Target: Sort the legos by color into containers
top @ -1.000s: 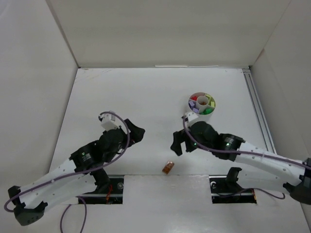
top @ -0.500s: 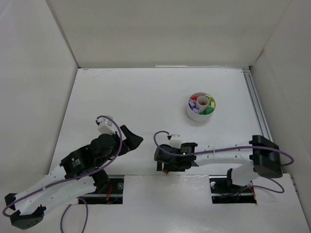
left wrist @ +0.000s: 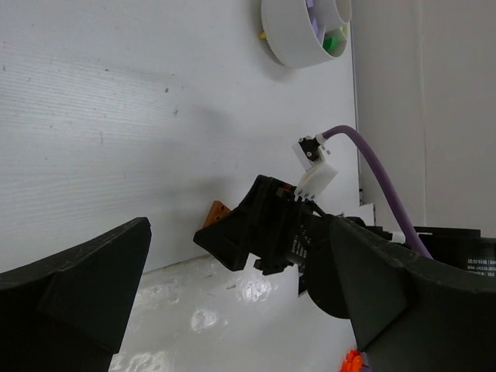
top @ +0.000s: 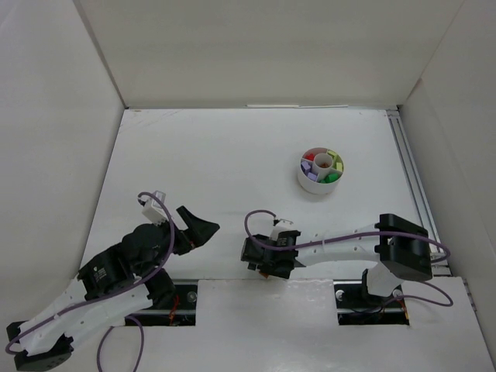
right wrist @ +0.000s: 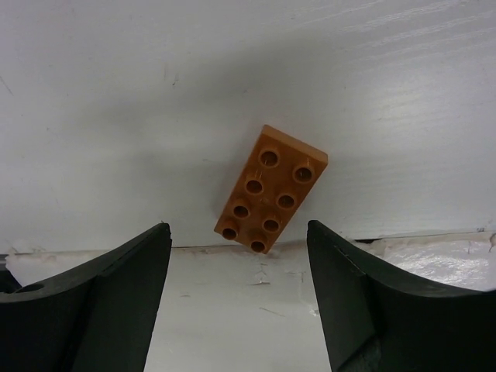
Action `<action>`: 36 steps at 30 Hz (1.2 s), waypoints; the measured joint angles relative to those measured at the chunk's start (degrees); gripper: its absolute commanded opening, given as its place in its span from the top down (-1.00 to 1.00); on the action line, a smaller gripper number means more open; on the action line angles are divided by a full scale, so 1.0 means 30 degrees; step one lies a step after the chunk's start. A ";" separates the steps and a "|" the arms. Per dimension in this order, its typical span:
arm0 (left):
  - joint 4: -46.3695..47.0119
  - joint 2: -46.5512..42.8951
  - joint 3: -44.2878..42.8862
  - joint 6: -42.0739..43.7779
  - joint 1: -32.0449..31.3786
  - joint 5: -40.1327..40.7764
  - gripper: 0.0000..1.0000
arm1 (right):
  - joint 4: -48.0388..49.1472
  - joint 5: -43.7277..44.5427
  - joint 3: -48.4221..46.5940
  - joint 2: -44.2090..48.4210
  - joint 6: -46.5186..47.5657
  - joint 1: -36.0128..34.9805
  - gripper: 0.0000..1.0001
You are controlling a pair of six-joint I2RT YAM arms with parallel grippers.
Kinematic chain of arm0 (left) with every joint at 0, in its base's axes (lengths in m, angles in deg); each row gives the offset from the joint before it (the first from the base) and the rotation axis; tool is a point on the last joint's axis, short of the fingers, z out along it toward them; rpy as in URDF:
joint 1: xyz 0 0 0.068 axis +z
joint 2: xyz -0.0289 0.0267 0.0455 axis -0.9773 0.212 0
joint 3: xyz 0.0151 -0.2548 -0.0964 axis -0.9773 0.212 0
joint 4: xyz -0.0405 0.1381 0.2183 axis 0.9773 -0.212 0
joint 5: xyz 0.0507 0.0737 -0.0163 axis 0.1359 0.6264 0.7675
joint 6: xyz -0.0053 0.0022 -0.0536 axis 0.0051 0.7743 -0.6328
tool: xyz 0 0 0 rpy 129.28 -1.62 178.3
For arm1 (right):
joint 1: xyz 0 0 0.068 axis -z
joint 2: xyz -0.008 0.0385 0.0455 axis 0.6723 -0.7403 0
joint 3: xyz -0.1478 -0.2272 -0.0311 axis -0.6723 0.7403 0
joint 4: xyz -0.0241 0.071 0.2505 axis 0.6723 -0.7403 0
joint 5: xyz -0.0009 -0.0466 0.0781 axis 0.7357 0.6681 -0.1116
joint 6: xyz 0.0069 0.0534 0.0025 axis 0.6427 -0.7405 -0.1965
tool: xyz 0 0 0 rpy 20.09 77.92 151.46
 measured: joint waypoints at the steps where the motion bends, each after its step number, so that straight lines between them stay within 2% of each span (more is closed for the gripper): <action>1: -0.0036 -0.0197 0.0000 0.0000 0.0000 0.0007 -1.00 | -0.0022 0.0036 0.0007 0.0000 -0.0197 0.0000 -0.47; 4: -0.0146 -0.0627 0.0000 -0.0022 0.0000 0.0015 -1.00 | -0.0044 0.0313 0.0124 -0.0007 -0.0641 0.0000 -0.37; 12: -0.0284 -0.0816 0.0000 -0.0051 0.0000 0.0160 -1.00 | -0.0444 0.1625 0.0109 -0.0627 -0.1202 0.0000 -0.37; 16: -0.0284 -0.0816 0.0000 -0.0051 0.0000 0.0226 -1.00 | -0.0444 0.1967 0.0117 -0.0692 -0.1282 0.0000 -0.17; 20: -0.0284 -0.0816 0.0000 -0.0073 0.0000 0.0255 -1.00 | -0.0437 0.2375 0.0153 -0.0794 -0.1370 0.0007 0.23; 23: -0.0335 -0.0860 0.0000 -0.0146 0.0000 0.0335 -1.00 | -0.0619 0.2929 -0.0095 -0.1027 -0.1377 0.0007 0.30; 30: -0.0444 -0.0991 0.0000 -0.0517 0.0000 0.0532 -1.00 | -0.2463 0.6127 -0.1880 -0.1377 -0.0430 0.0007 0.33; 36: -0.0576 -0.0962 0.0000 -0.1056 0.0000 0.1064 -1.00 | -0.2761 1.1424 -0.2186 0.2120 0.2120 0.0350 0.28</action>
